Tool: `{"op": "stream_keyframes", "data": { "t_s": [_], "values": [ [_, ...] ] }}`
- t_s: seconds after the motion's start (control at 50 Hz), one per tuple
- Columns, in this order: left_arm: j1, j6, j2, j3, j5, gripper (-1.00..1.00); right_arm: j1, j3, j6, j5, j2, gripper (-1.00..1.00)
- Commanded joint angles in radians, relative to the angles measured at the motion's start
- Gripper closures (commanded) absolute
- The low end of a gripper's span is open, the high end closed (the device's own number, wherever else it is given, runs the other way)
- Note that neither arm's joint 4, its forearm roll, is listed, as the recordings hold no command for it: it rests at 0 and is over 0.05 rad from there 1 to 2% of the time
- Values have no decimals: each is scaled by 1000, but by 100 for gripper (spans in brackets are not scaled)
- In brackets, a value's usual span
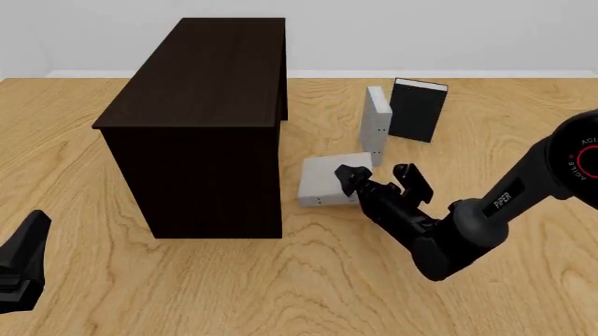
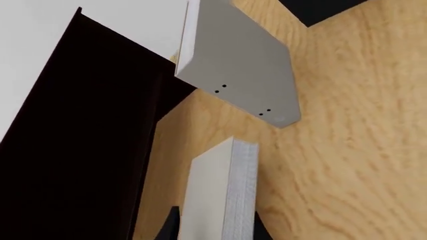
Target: Pick up the book on the right and place it under the cabinet shelf.
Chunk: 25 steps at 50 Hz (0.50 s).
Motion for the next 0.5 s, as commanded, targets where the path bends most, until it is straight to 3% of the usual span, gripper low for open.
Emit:
{"op": "stream_keyframes", "data": {
  "t_s": [0.02, 0.5],
  "values": [
    [0, 0, 3, 0, -2, -100, -38, -2, -61, 82, -49, -100],
    [0, 0, 3, 1, -4, -100, -120, 25, -180, 199, -146, -100]
  ]
}}
